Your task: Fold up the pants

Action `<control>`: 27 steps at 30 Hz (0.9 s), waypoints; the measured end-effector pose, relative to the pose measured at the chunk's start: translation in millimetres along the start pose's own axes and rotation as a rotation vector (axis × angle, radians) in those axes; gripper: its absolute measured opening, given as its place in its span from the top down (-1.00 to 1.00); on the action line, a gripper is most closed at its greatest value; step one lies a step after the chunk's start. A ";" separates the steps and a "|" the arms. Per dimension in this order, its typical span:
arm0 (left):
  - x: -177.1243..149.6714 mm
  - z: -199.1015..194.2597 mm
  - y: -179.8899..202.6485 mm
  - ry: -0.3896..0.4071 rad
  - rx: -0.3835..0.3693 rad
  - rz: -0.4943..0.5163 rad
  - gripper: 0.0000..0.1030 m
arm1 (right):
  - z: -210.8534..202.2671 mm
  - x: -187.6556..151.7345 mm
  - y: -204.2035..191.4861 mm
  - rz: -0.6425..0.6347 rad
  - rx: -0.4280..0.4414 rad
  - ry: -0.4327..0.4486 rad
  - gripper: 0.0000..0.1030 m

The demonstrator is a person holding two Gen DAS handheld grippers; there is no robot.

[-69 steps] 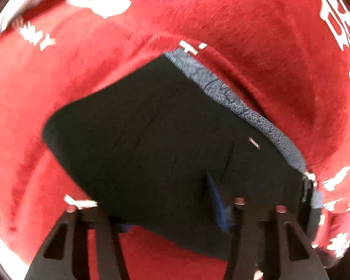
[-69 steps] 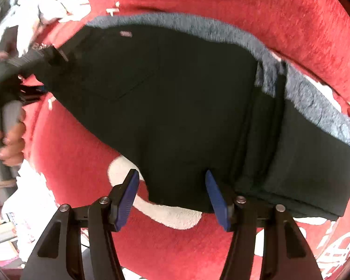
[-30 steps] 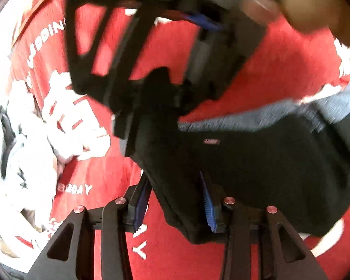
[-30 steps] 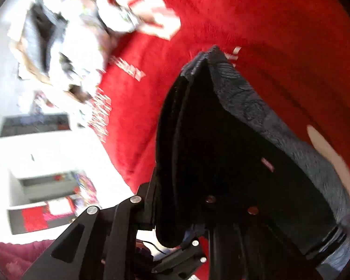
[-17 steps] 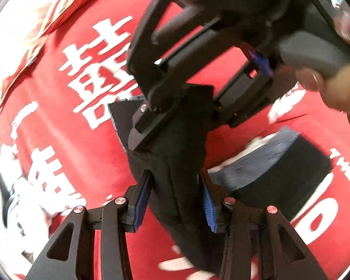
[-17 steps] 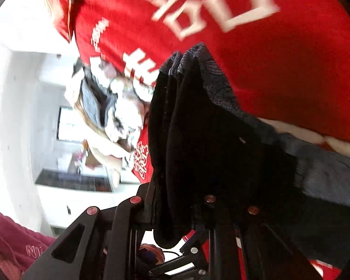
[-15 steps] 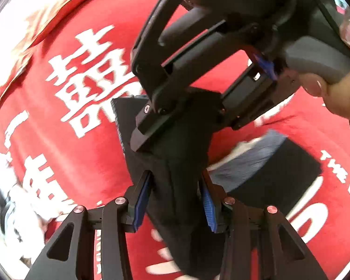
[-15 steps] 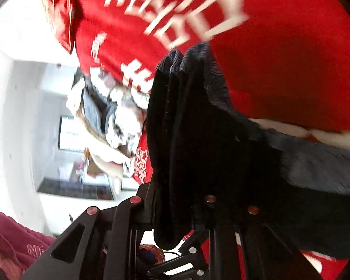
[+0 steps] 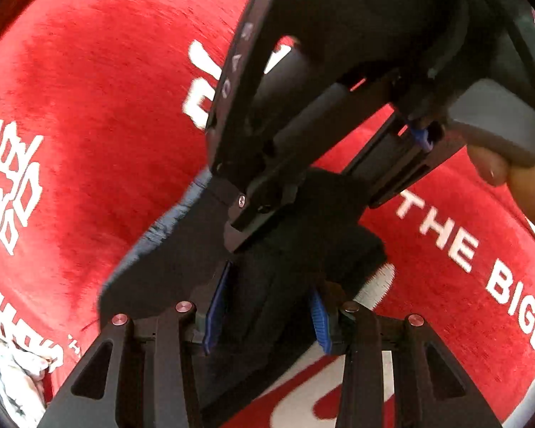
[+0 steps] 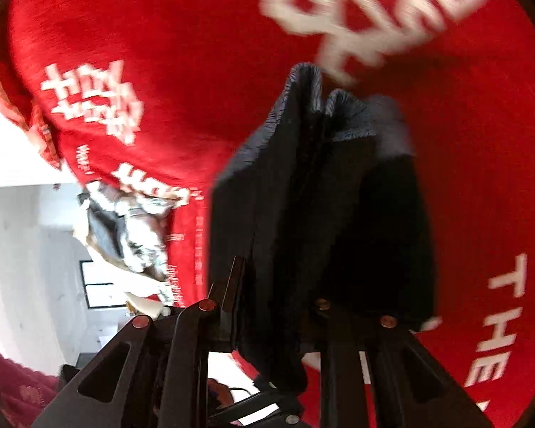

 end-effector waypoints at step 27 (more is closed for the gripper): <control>-108.7 -3.3 -101.7 -0.401 -0.175 -0.422 -0.73 | -27.2 -27.6 57.5 -0.046 -0.549 0.062 -0.41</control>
Point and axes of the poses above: each gripper's, at about its wrist camera, not at the fingertips, and z roughly the way its jaws point, y to its right, x to its top, the point moved 10 cm from there along z, roughly the way its jaws point, and after that the axes turned 6 degrees about x, right-handed, at the moved point
